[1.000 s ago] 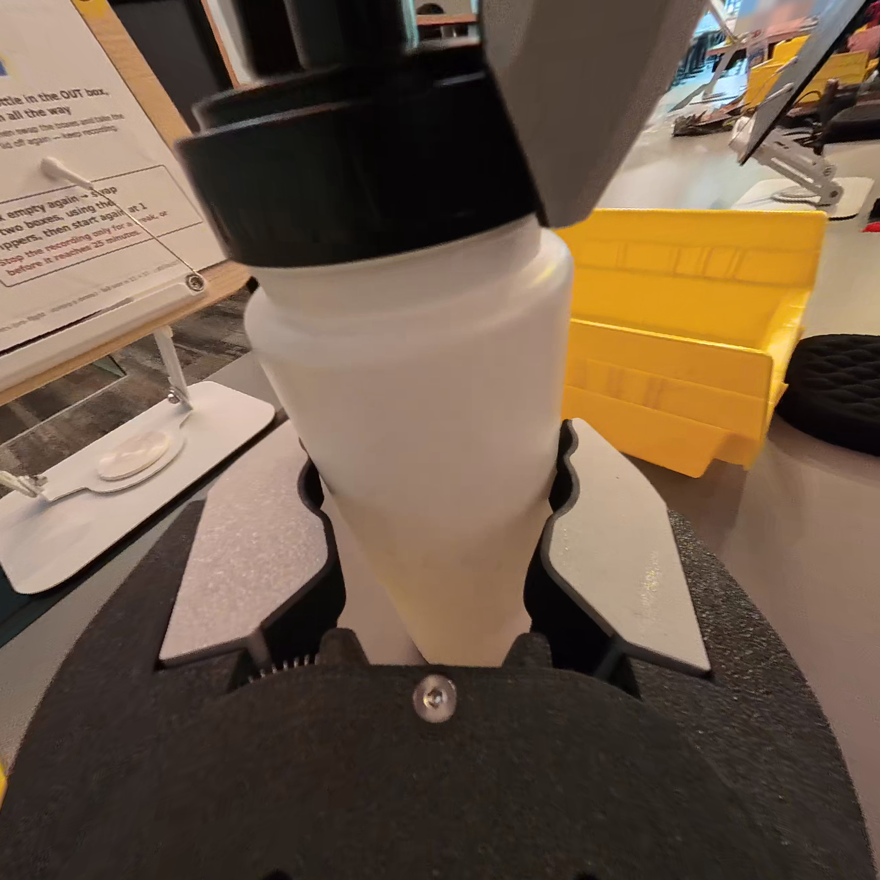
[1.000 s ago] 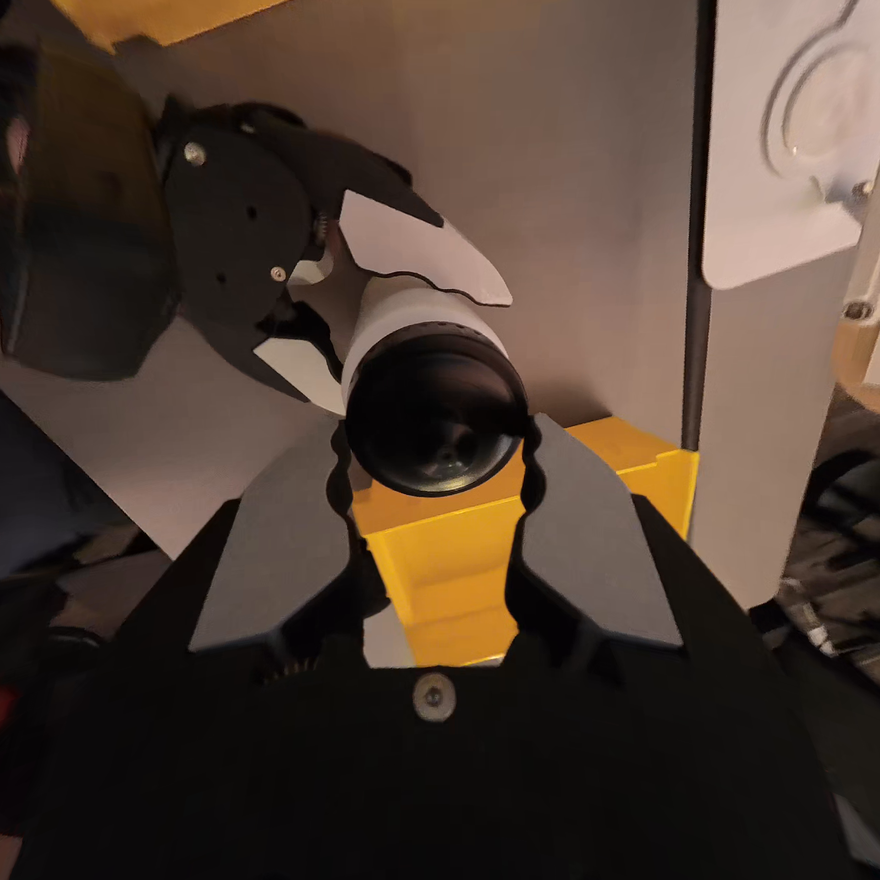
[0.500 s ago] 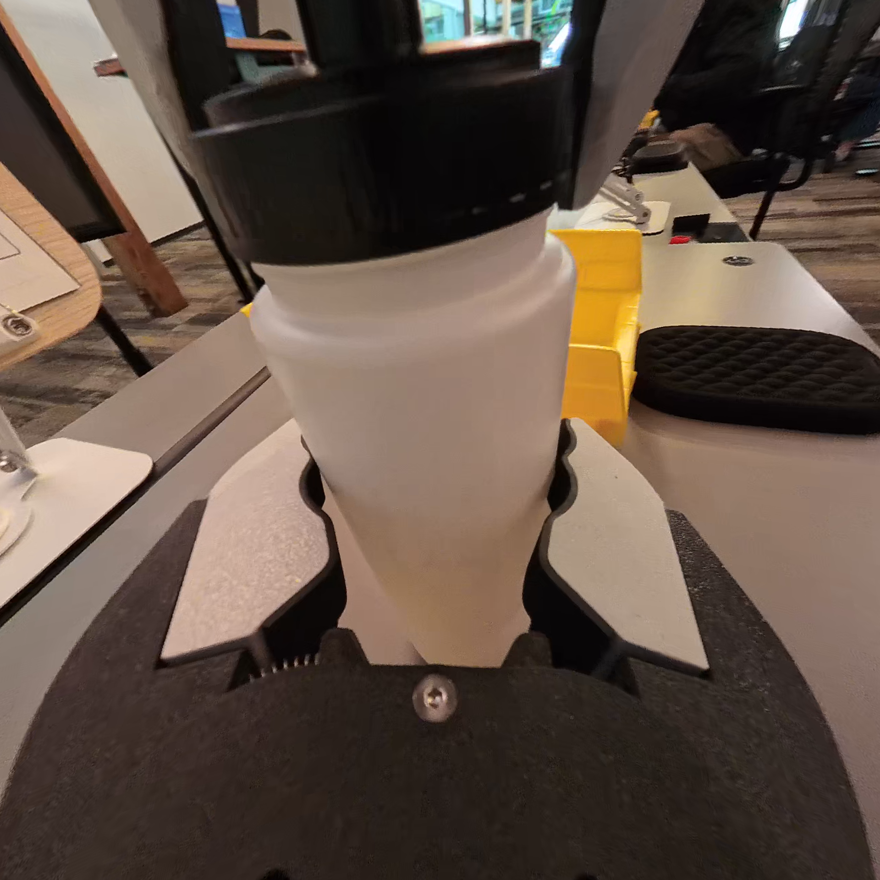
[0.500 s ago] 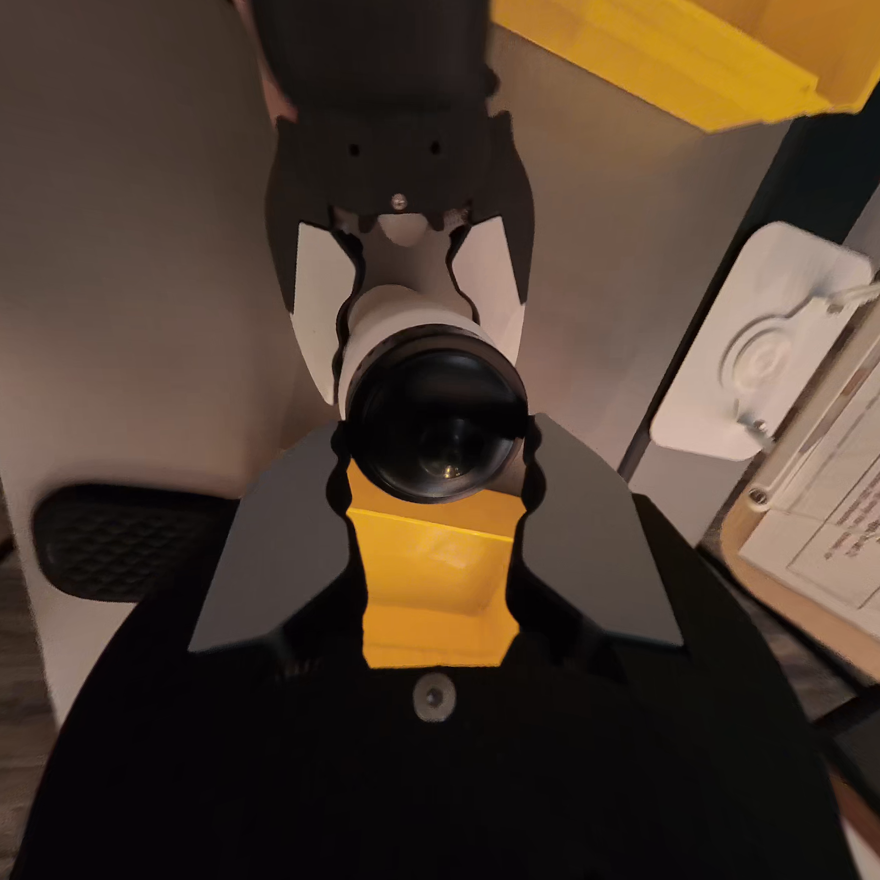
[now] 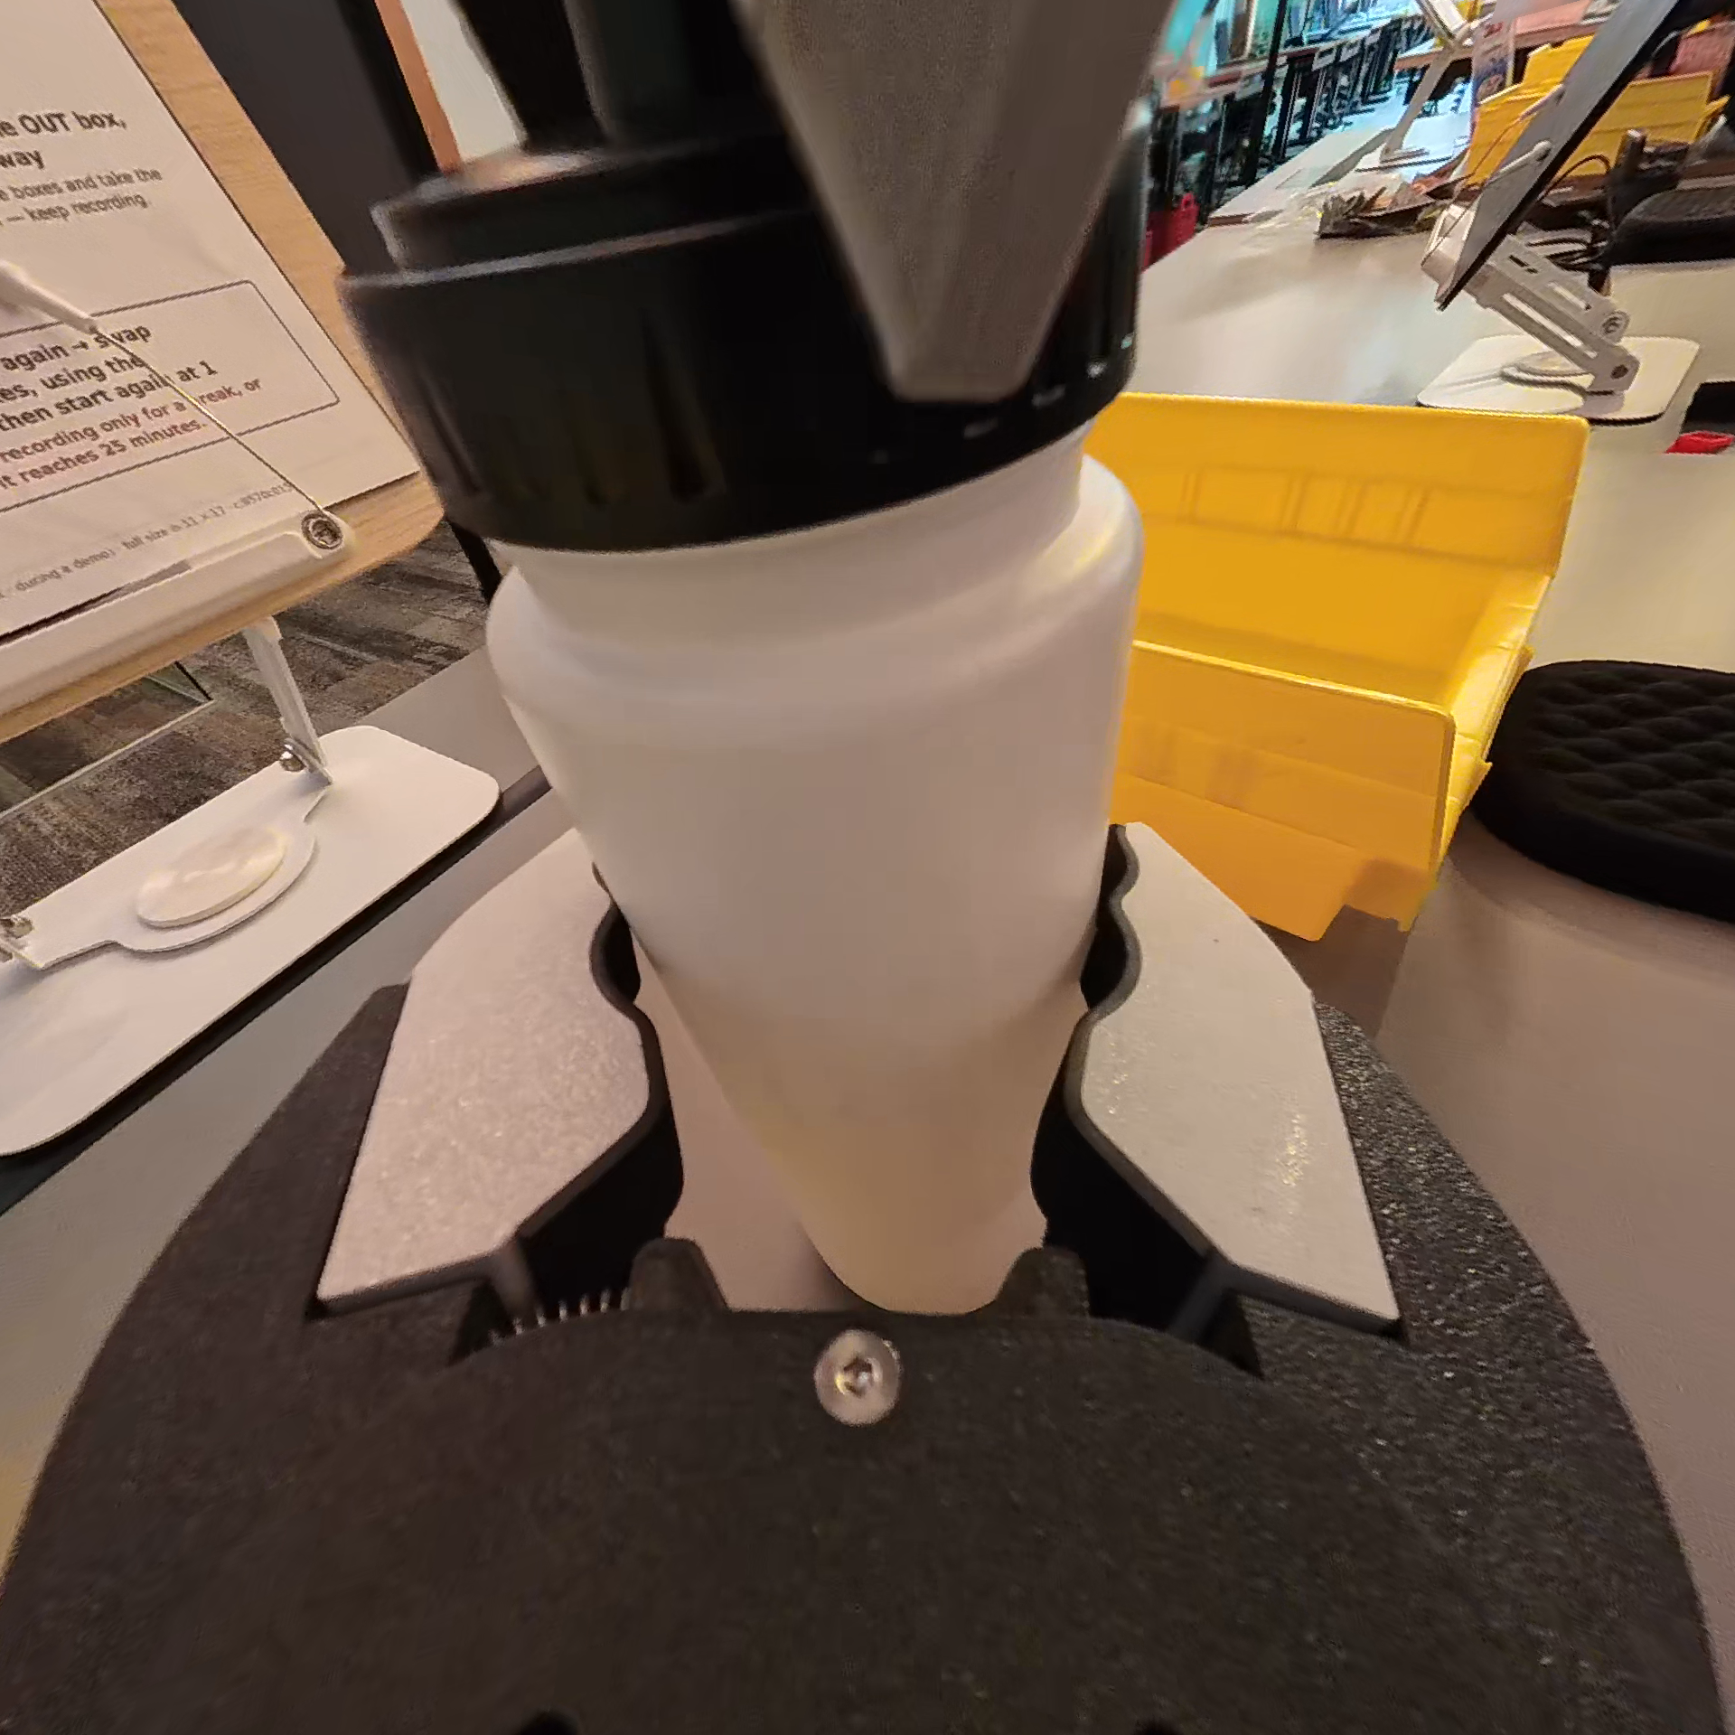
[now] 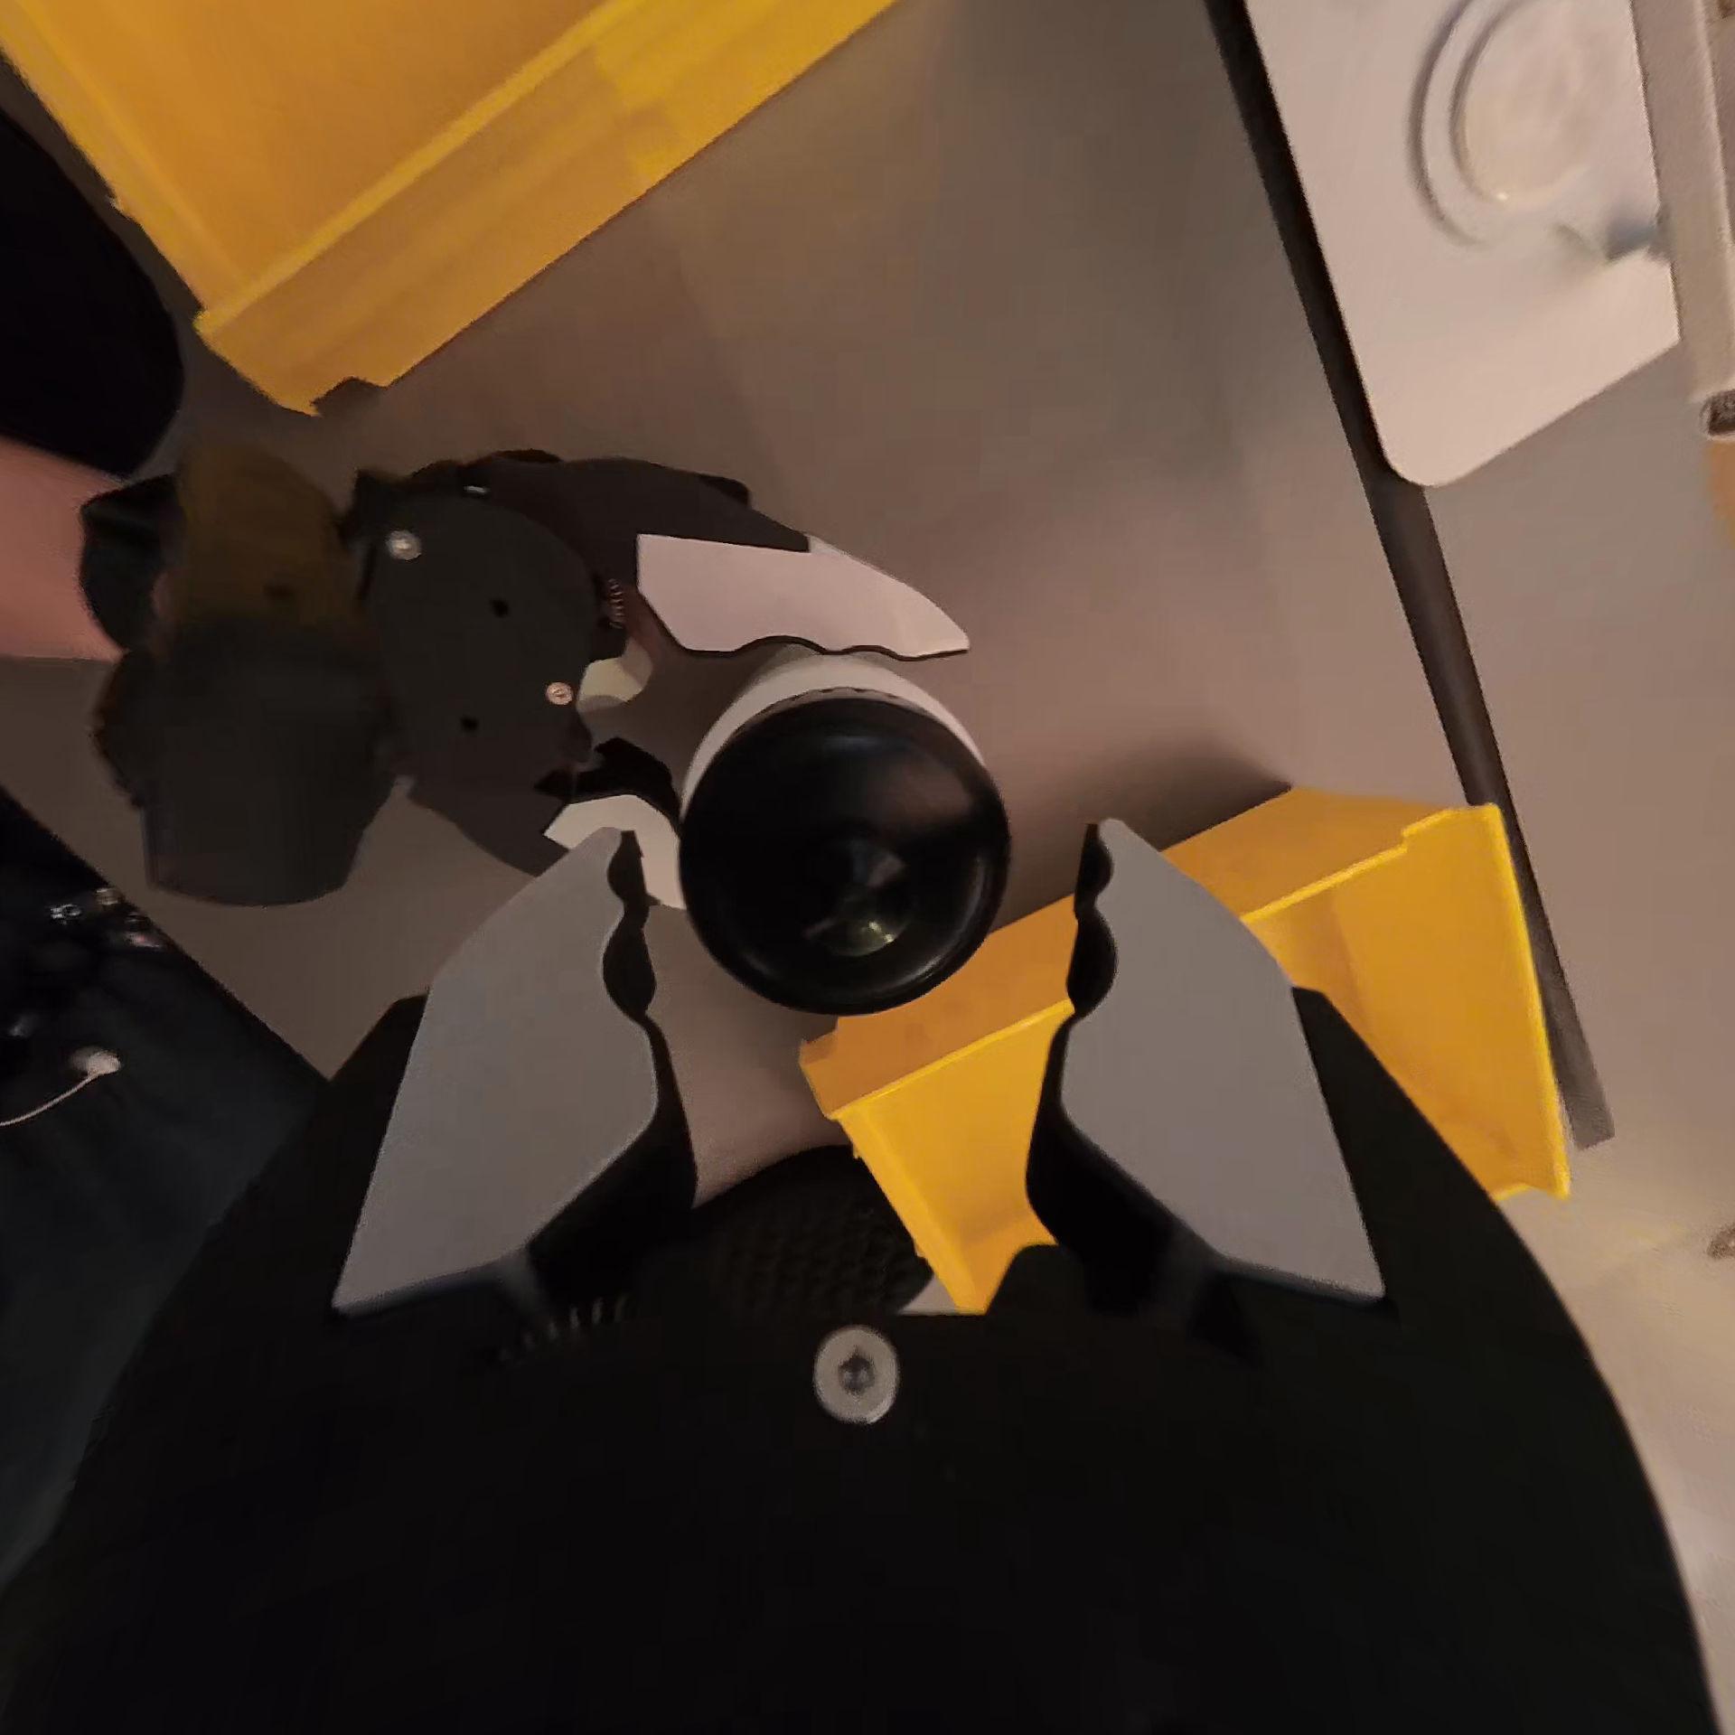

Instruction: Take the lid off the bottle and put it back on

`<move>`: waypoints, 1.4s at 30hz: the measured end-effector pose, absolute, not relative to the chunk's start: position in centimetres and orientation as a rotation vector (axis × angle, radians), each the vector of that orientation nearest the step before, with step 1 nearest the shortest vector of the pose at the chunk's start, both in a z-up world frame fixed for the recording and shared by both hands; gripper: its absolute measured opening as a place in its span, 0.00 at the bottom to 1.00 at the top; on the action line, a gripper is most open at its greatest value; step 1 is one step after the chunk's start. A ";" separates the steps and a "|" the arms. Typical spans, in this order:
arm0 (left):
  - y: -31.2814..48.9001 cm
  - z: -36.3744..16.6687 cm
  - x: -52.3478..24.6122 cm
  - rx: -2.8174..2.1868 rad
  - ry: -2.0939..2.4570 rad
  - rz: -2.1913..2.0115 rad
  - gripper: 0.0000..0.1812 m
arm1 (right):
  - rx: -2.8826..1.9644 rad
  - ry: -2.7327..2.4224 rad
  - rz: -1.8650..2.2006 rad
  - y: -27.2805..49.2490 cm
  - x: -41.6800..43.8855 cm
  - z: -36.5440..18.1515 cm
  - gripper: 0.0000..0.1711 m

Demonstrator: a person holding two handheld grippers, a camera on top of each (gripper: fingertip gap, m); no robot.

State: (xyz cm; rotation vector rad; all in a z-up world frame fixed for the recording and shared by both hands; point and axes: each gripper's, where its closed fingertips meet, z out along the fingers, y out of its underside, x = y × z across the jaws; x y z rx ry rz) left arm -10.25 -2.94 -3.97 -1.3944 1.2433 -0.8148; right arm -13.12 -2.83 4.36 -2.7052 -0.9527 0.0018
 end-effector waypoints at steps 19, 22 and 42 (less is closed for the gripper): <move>-4.0 -4.0 -10.0 -1.312 1.371 -0.912 0.52 | -2.565 -1.566 -0.087 -4.3 -12.9 3.7 0.42; -4.4 -4.0 -9.9 -1.289 1.395 -0.934 0.52 | -2.405 -1.772 -0.076 -4.7 -12.8 3.7 0.42; -4.6 -4.1 -9.7 -1.314 1.392 -0.960 0.52 | -2.213 -1.875 0.027 -4.7 -13.0 5.2 0.41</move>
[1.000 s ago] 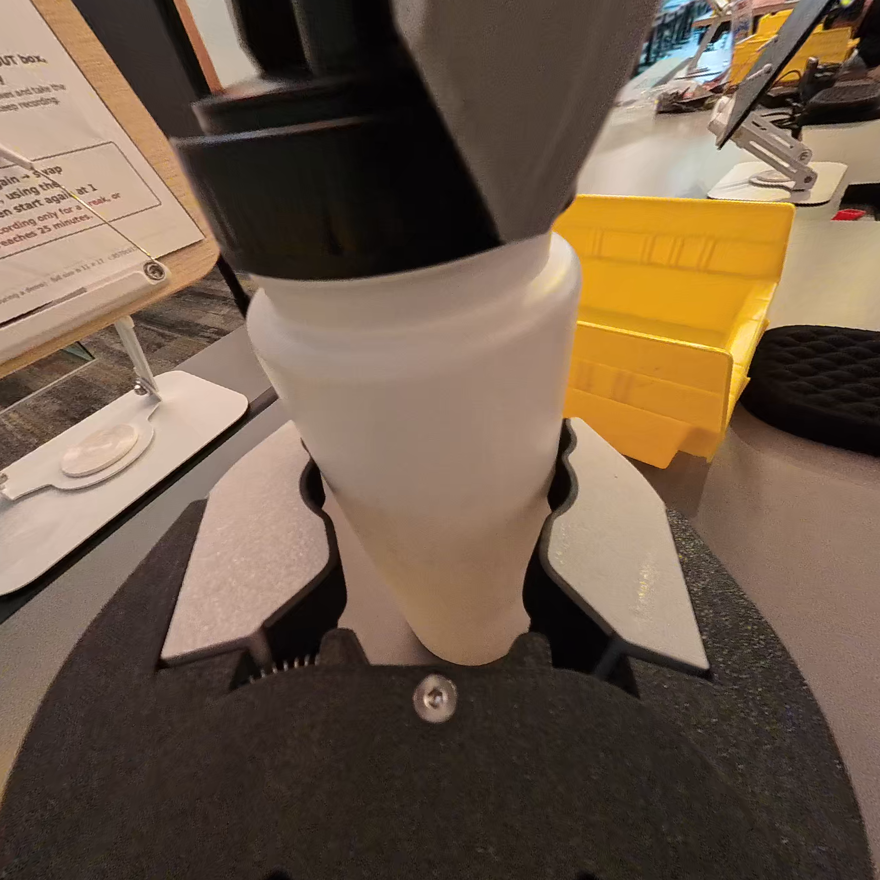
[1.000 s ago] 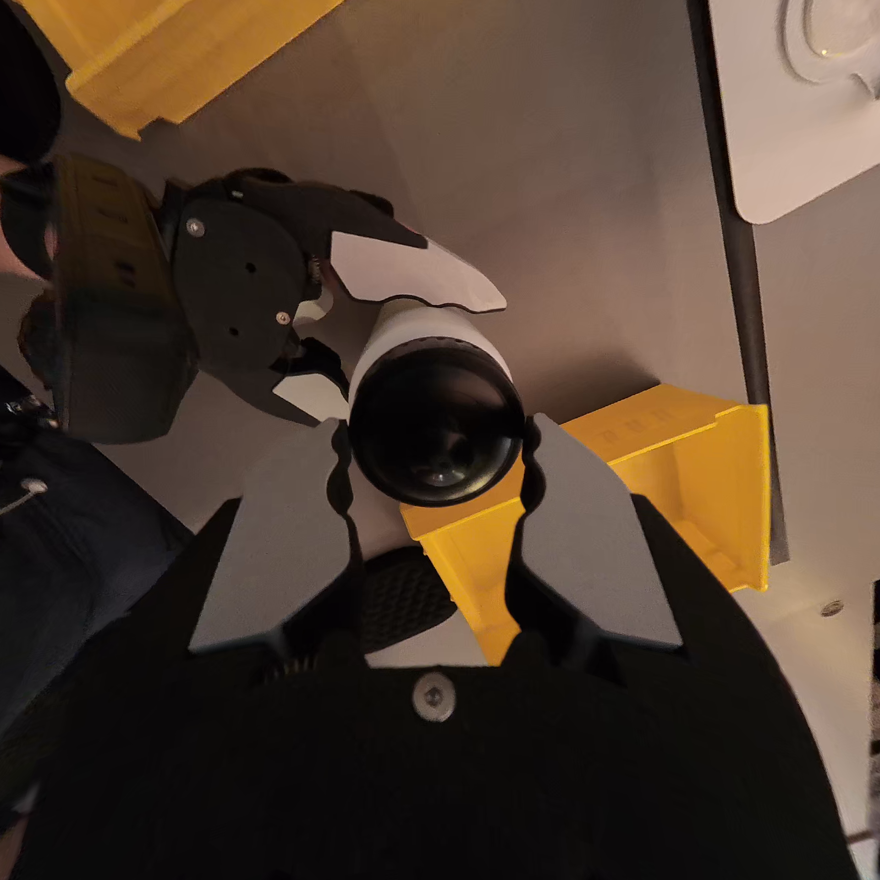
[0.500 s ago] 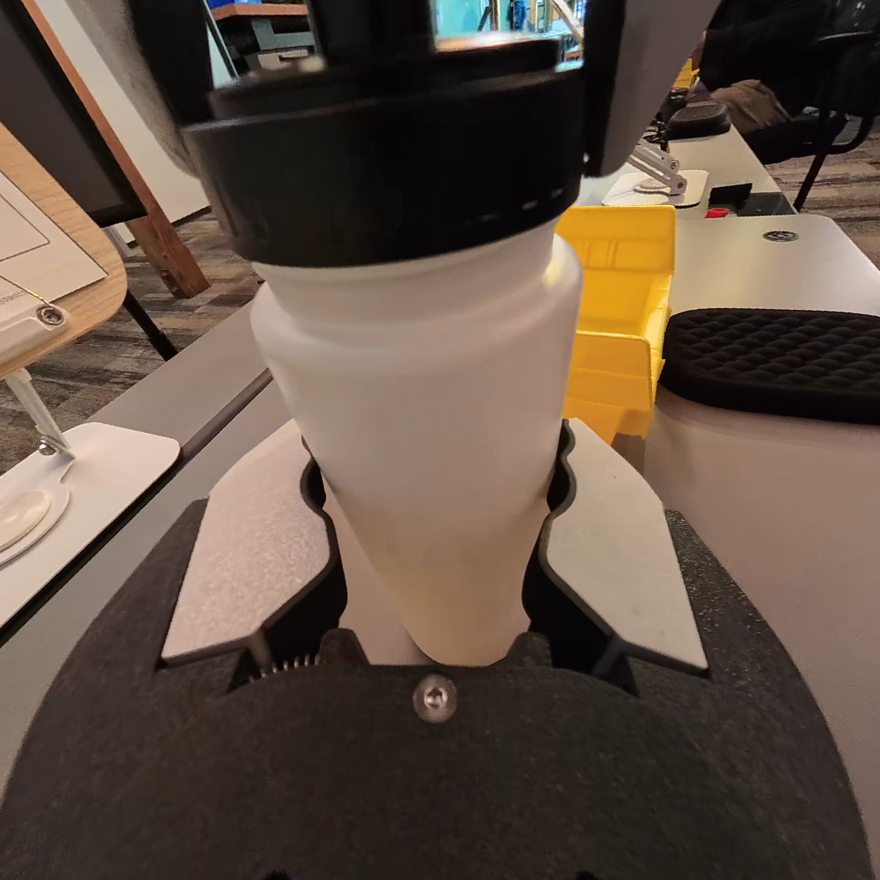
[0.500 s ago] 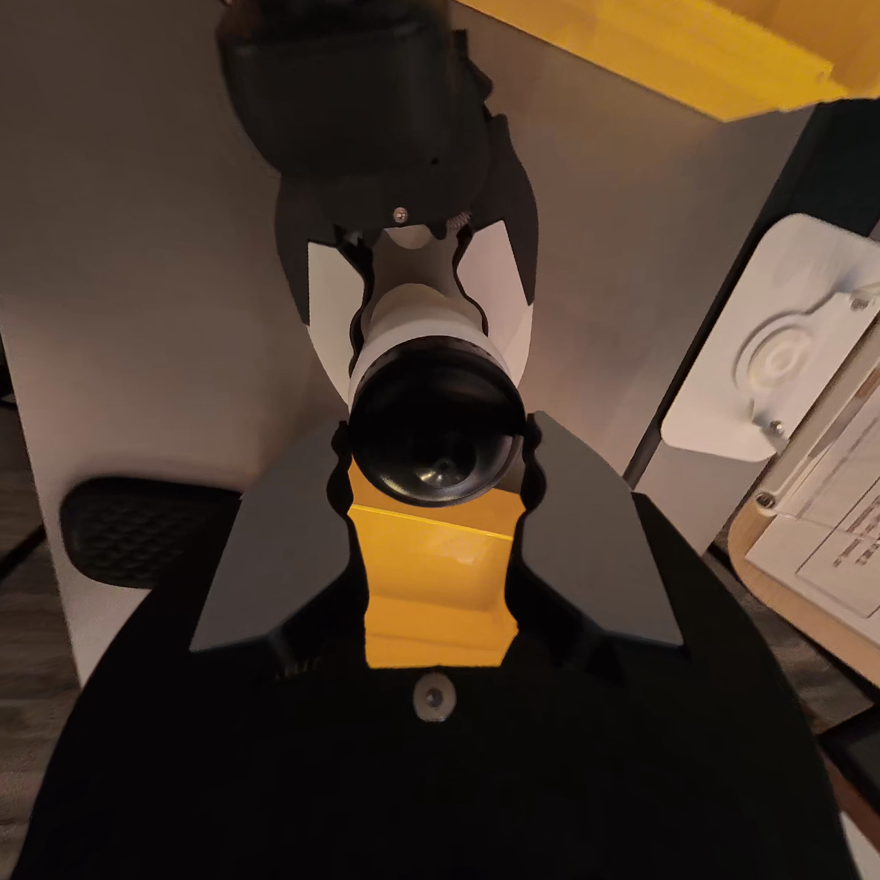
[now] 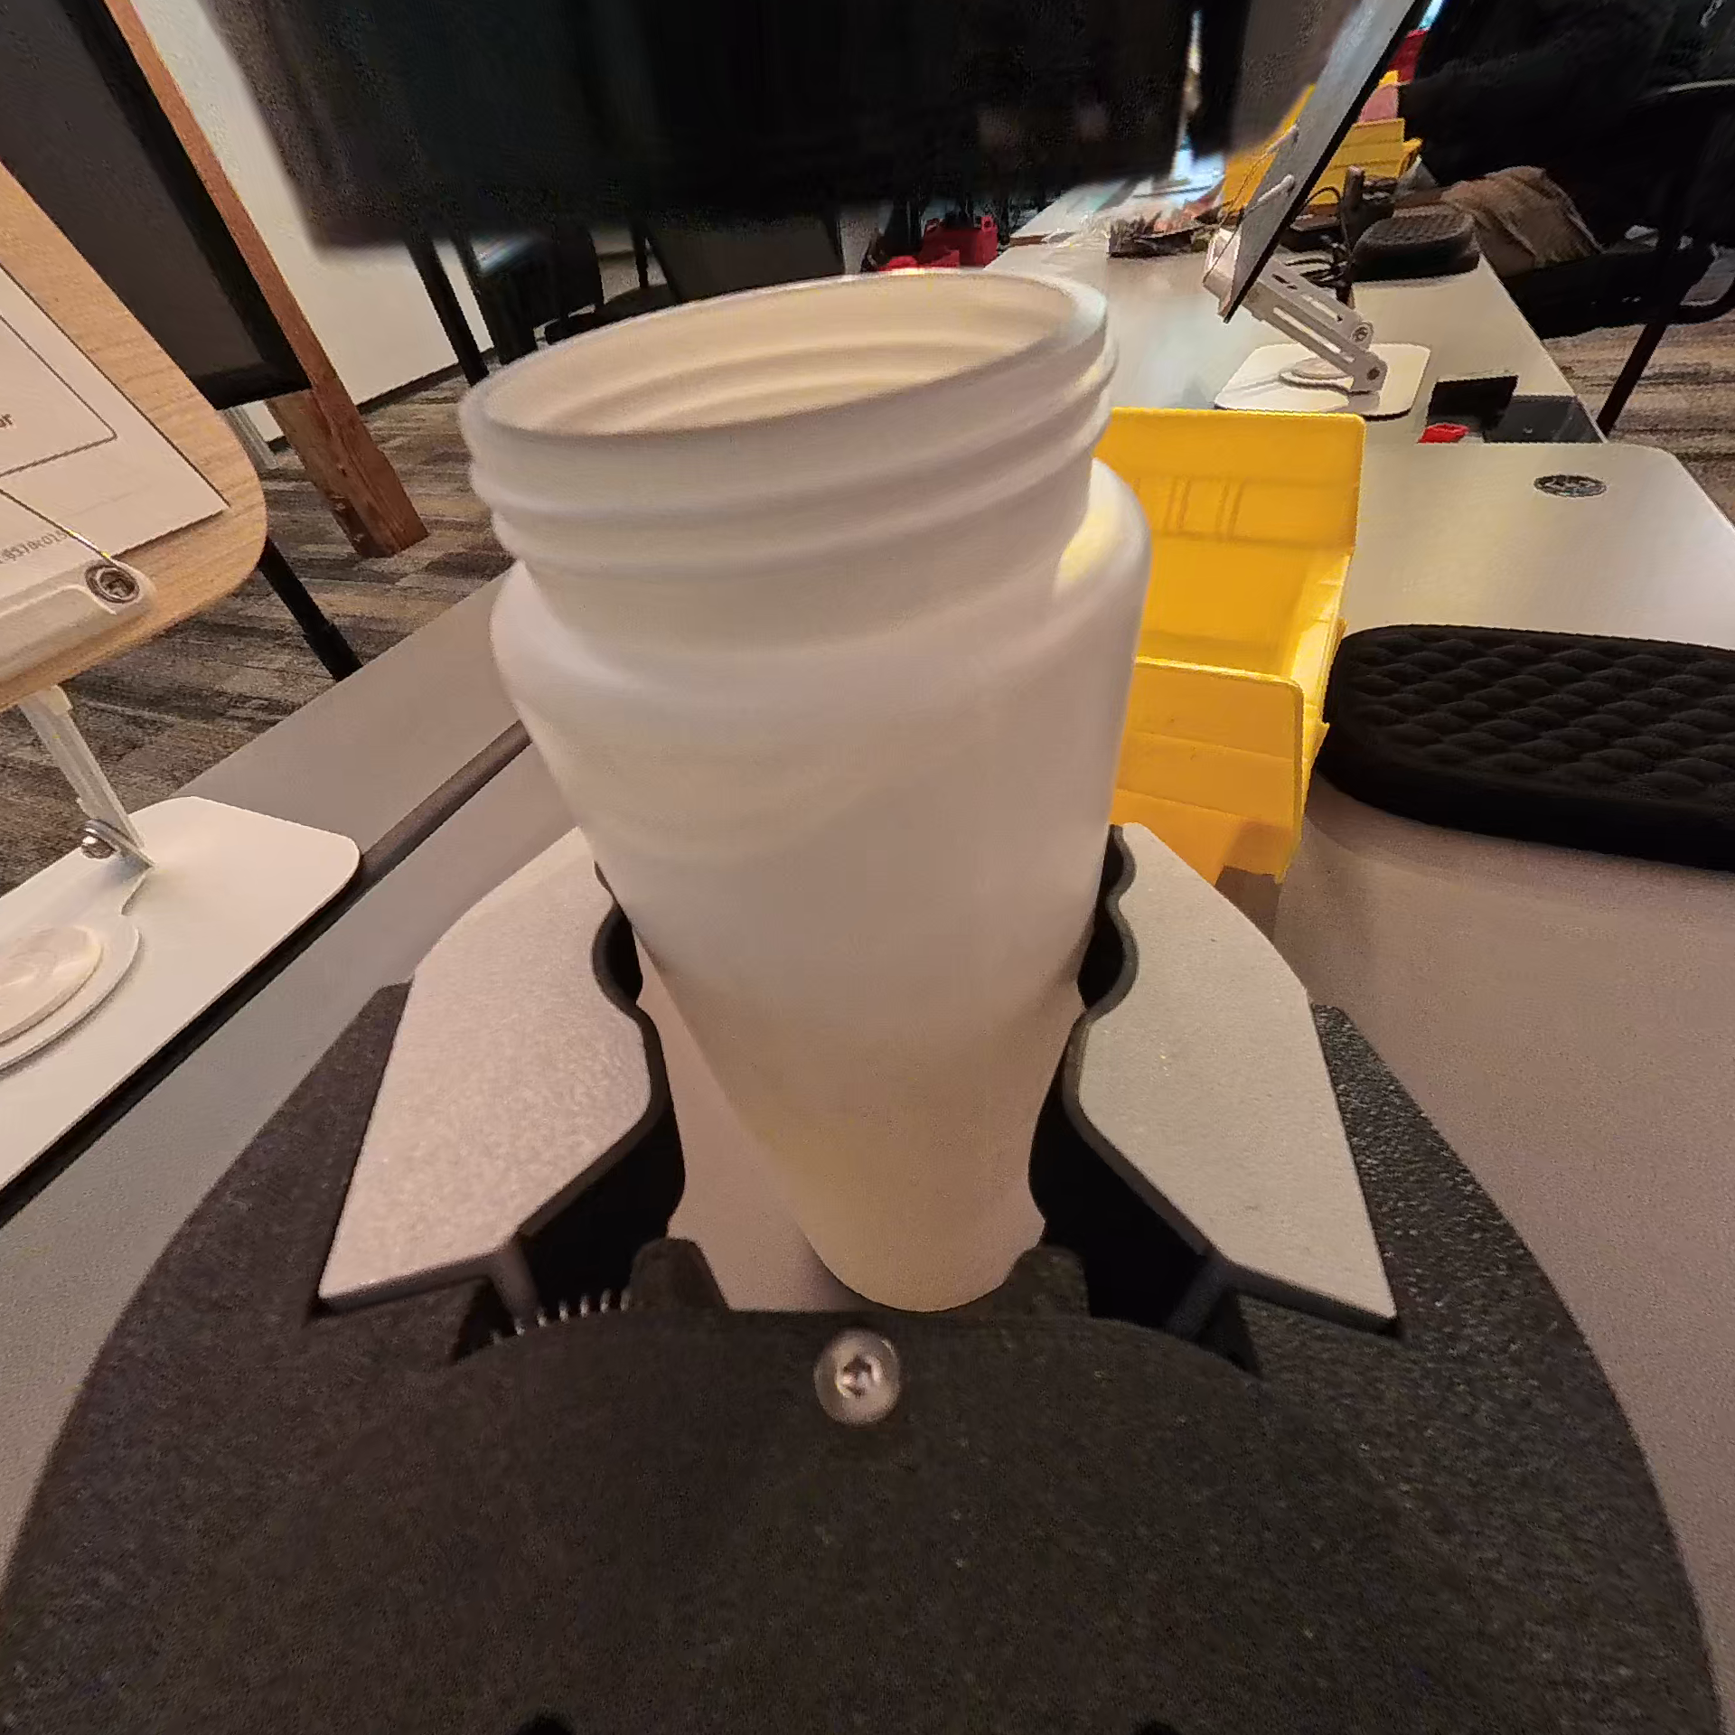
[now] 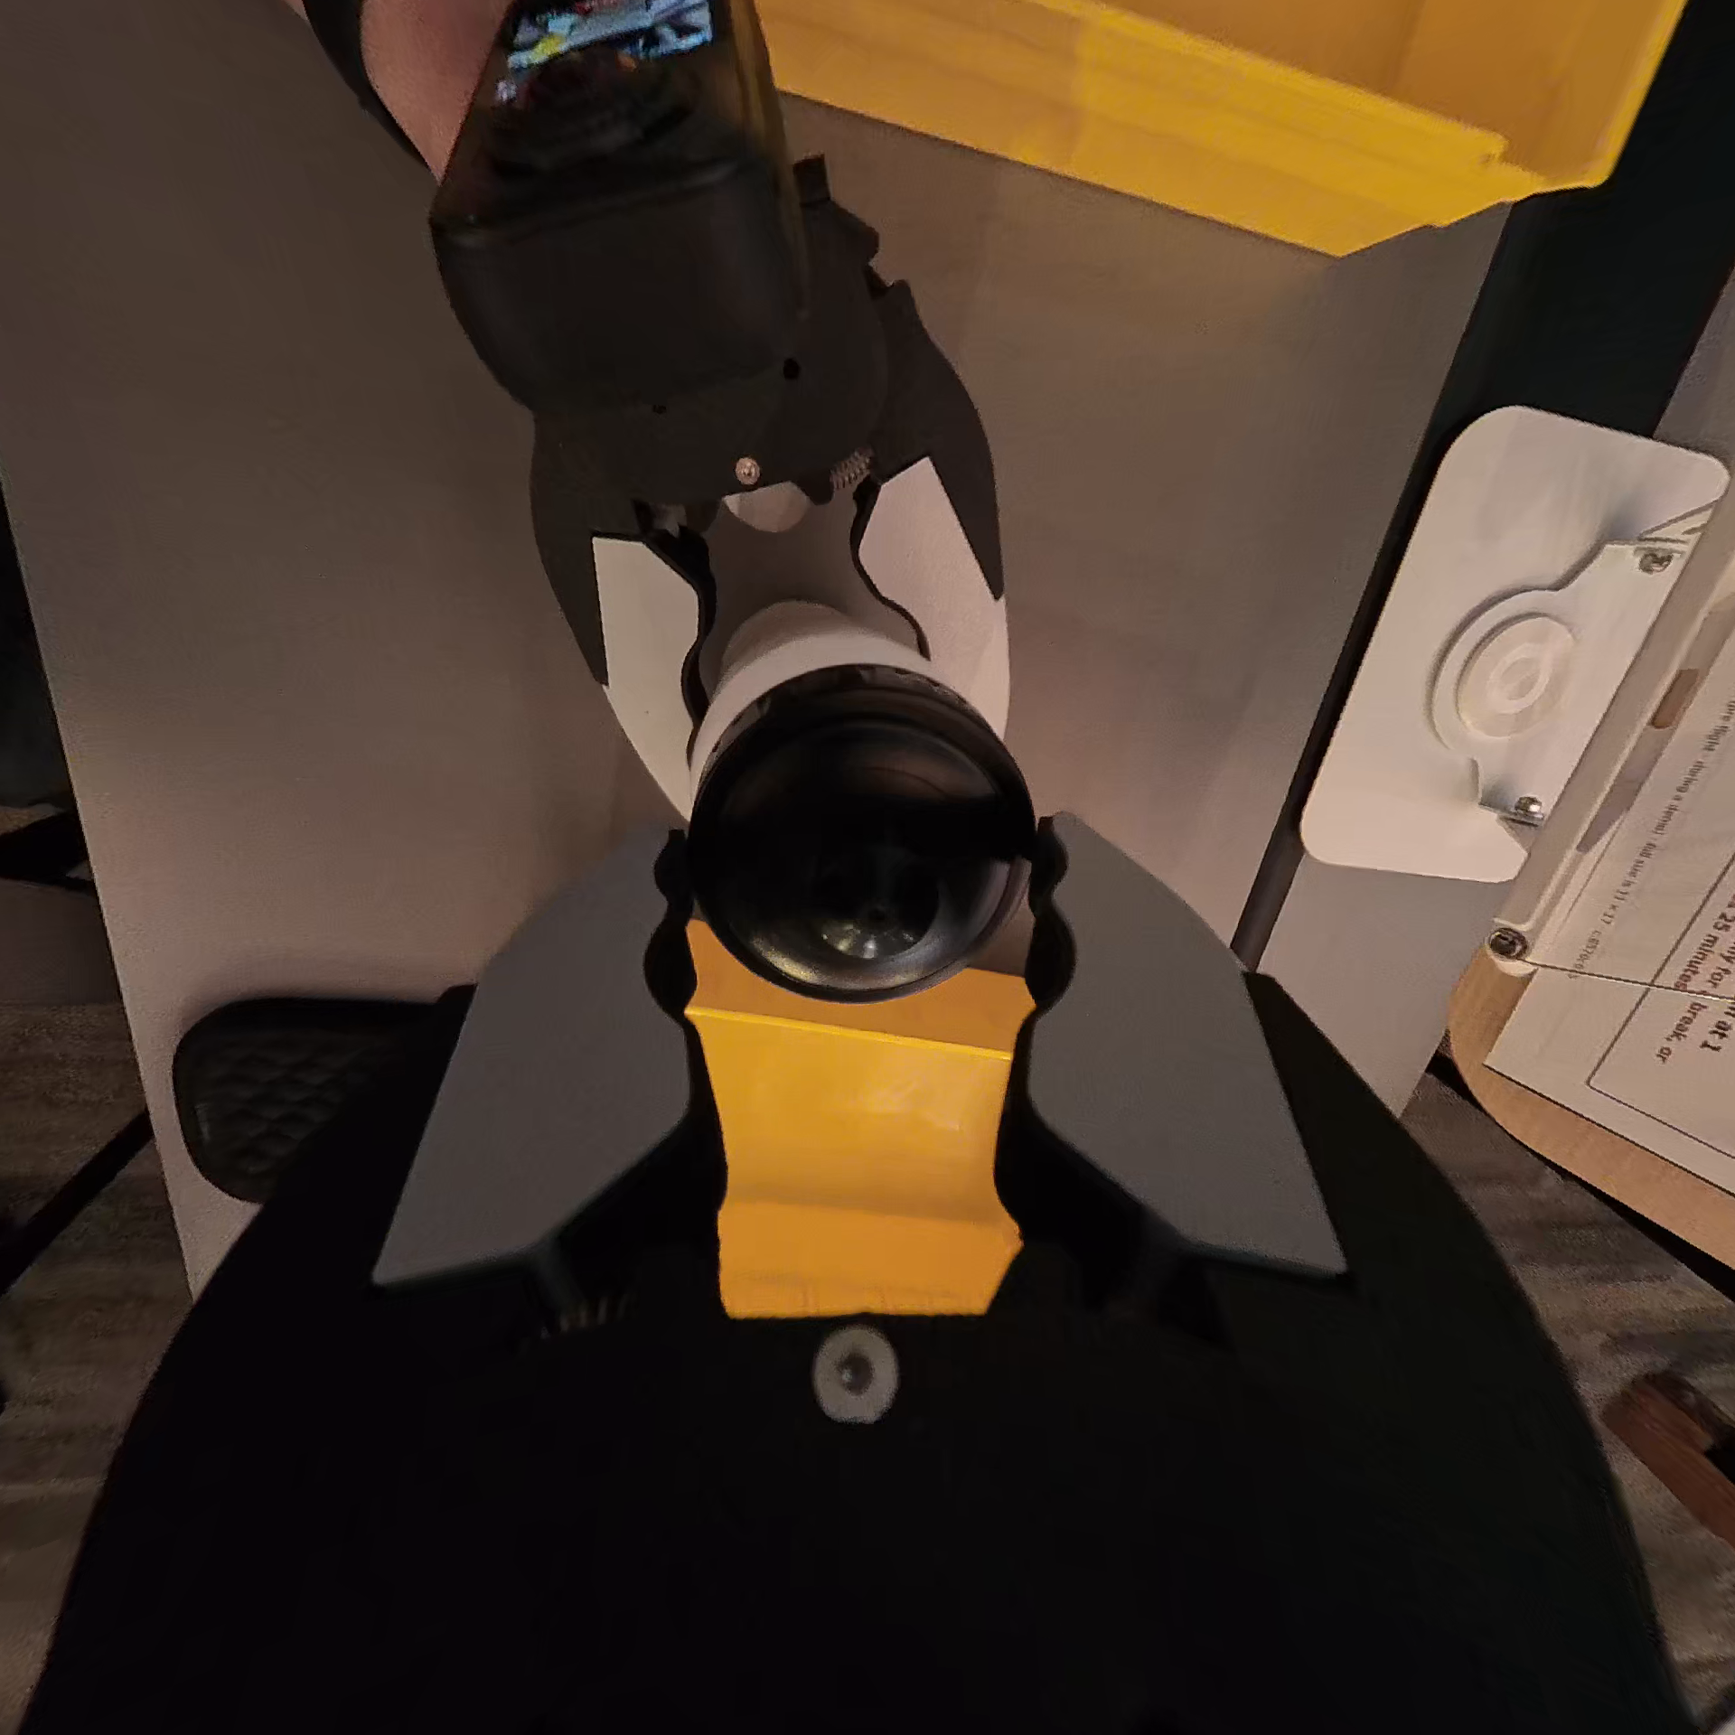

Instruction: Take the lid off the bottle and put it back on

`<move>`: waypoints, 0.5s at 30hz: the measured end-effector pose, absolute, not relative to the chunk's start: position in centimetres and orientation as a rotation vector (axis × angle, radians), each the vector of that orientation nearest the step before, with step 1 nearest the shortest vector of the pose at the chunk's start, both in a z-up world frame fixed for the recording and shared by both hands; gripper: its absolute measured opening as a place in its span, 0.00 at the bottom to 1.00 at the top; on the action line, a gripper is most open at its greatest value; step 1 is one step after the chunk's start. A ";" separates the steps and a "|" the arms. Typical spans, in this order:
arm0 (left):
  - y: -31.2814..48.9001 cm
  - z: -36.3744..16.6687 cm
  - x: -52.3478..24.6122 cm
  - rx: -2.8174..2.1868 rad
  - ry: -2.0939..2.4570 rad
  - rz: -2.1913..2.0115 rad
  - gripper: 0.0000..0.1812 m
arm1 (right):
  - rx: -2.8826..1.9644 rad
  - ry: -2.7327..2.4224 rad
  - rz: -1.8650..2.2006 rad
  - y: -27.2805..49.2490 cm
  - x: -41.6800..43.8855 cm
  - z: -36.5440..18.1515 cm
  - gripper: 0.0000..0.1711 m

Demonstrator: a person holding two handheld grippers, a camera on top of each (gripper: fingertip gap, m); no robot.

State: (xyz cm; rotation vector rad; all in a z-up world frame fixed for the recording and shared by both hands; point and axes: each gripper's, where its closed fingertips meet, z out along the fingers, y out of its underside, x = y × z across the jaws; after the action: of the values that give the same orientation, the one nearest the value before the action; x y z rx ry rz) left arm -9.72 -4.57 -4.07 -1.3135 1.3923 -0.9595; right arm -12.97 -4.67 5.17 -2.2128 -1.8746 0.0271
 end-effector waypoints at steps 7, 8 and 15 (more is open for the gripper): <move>-4.5 -4.1 -9.8 -1.318 1.391 -0.958 0.52 | -2.229 -1.931 -0.058 -4.7 -12.9 4.0 0.42; -4.5 -4.1 -9.8 -1.318 1.393 -0.958 0.52 | -2.226 -1.941 -0.067 -4.7 -12.9 3.9 0.42; -4.6 -4.1 -9.8 -1.311 1.401 -0.962 0.52 | -2.193 -2.012 -0.115 -4.8 -12.9 3.8 0.42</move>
State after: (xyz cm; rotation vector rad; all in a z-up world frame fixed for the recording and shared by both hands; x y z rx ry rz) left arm -9.75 -4.63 -4.09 -1.3109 1.4009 -0.9618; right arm -12.95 -4.78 3.80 -2.1933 -2.0121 -0.1153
